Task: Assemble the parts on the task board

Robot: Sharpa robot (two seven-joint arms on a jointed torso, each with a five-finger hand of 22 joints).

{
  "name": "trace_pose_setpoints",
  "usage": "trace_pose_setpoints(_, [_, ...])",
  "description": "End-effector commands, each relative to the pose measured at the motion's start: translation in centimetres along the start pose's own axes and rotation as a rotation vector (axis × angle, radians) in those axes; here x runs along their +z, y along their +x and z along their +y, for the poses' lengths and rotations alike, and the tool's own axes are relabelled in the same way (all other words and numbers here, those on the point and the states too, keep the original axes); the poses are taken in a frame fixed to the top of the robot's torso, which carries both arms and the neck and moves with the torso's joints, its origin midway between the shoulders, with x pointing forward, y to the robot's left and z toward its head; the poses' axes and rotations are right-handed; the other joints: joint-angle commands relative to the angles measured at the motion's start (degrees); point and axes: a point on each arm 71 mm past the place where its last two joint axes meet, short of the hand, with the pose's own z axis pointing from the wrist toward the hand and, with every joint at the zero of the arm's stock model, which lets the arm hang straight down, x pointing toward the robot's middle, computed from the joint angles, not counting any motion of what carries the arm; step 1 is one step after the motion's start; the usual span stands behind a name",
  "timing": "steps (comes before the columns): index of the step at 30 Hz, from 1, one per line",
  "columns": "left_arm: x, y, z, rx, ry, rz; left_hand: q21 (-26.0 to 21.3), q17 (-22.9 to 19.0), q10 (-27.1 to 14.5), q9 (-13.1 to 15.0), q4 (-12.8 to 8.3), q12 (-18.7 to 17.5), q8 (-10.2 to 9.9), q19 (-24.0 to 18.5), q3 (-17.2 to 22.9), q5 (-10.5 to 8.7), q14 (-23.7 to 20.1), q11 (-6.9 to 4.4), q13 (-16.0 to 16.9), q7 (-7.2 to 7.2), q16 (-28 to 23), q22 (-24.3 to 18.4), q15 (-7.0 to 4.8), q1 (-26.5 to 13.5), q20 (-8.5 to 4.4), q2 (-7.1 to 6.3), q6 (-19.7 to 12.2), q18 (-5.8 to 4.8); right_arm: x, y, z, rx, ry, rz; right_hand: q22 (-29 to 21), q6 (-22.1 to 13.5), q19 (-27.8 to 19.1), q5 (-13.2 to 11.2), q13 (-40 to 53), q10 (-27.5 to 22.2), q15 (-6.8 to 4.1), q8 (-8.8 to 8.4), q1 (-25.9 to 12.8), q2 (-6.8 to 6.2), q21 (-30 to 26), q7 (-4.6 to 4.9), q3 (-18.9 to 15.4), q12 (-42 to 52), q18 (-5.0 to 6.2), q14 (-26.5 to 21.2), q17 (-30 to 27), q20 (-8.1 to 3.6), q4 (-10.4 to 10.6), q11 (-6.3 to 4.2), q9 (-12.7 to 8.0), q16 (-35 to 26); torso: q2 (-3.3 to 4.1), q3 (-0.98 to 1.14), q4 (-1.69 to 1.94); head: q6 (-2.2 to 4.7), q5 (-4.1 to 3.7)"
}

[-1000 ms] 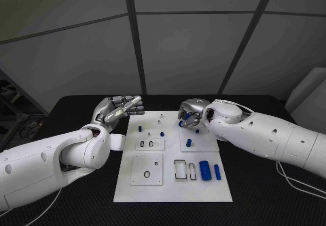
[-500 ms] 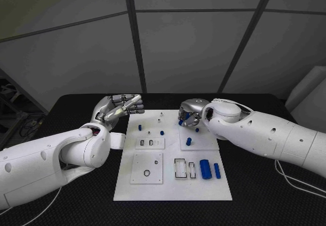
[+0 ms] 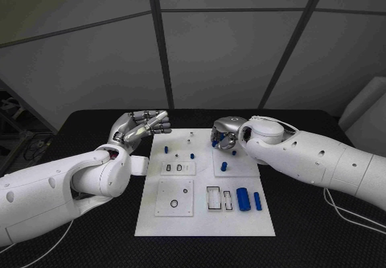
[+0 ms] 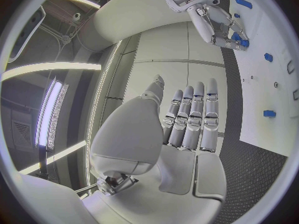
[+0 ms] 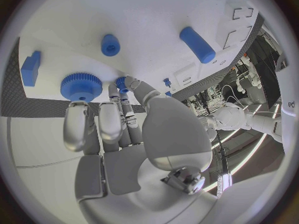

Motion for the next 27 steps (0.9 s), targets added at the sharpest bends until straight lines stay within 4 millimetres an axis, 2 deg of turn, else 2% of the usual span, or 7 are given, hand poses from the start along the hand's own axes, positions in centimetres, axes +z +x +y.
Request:
trace_pose_setpoints(1, [0.0, 0.2, -0.1, -0.001, 0.005, 0.017, -0.08, 0.05, -0.21, -0.10, -0.24, -0.37, -0.30, 0.26, 0.03, 0.23, -0.01, 0.38, -0.07, 0.40, -0.16, -0.10, 0.27, -0.47, 0.02, 0.29, -0.15, -0.61, 0.1, 0.1, 0.1, -0.010, -0.007, 0.017, 0.19, 0.89, 0.33, -0.49, 0.12, 0.97, -0.21, 0.40, 0.63, 0.61, 0.32, 0.11, 0.91, 0.41, -0.39, 1.37, 0.09, -0.13, 0.02, -0.17, 0.14, 0.36, -0.01, 0.01, 0.00, -0.15, 0.07])
trace_pose_setpoints(6, [0.0, 0.1, -0.1, -0.001, 0.004, 0.017, -0.10, 0.06, -0.24, -0.10, -0.25, -0.43, -0.35, 0.25, 0.04, 0.23, 0.01, 0.40, -0.07, 0.42, -0.19, -0.11, 0.28, -0.51, 0.03, 0.34, -0.16, -0.61, 0.1, 0.0, 0.1, -0.008, -0.007, 0.001, 0.61, 2.78, 0.43, -2.79, 0.35, 2.71, -0.54, 1.09, 2.22, 1.65, 0.58, -0.13, 3.49, 0.70, -0.44, 1.29, 0.11, -0.41, -0.19, -0.54, 0.53, 0.62, -0.02, -0.02, -0.02, -0.23, 0.09])
trace_pose_setpoints(11, [0.0, 0.1, -0.2, -0.001, 0.004, 0.017, -0.12, 0.08, -0.27, -0.10, -0.24, -0.49, -0.40, 0.25, 0.04, 0.23, 0.02, 0.42, -0.07, 0.45, -0.23, -0.13, 0.29, -0.56, 0.04, 0.40, -0.18, -0.61, 0.0, -0.4, 0.1, 0.001, -0.013, -0.062, 1.81, 4.83, 1.15, -3.36, 0.79, 4.67, -0.97, 1.94, 3.22, 2.22, 1.19, -0.53, 5.24, 1.17, -0.66, 1.28, 0.26, -0.78, -0.27, -1.11, 1.11, 0.89, -0.01, -0.01, -0.02, -0.25, 0.19])
trace_pose_setpoints(16, [-0.1, 0.0, -0.2, 0.001, 0.004, 0.014, -0.12, 0.08, -0.27, -0.10, -0.24, -0.49, -0.40, 0.25, 0.04, 0.23, 0.02, 0.42, -0.07, 0.45, -0.23, -0.13, 0.29, -0.56, 0.04, 0.40, -0.18, -0.61, -0.3, -1.0, 0.3, 0.020, -0.027, -0.142, 2.28, 5.37, 1.41, -3.29, 0.95, 5.25, -1.10, 2.09, 3.40, 1.92, 1.44, -0.57, 5.91, 1.15, -0.75, 1.30, 0.43, -0.96, -0.32, -1.24, 1.34, 1.08, -0.04, -0.04, -0.02, -0.01, 0.17])
trace_pose_setpoints(27, [0.0, -0.3, -0.2, 0.003, 0.004, 0.011, -0.14, 0.09, -0.30, -0.10, -0.25, -0.56, -0.46, 0.25, 0.07, 0.23, 0.05, 0.45, -0.07, 0.48, -0.27, -0.15, 0.30, -0.59, 0.05, 0.50, -0.19, -0.60, 0.2, -1.9, 1.1, 0.051, -0.019, -0.257, 2.38, 5.28, 1.39, -3.58, 0.96, 5.10, -1.05, 1.87, 2.92, 1.04, 1.52, -0.45, 6.07, 0.73, -0.77, 1.31, 0.49, -0.99, -0.09, -1.13, 1.43, 1.22, 0.05, -0.06, 0.01, 0.84, 0.86])
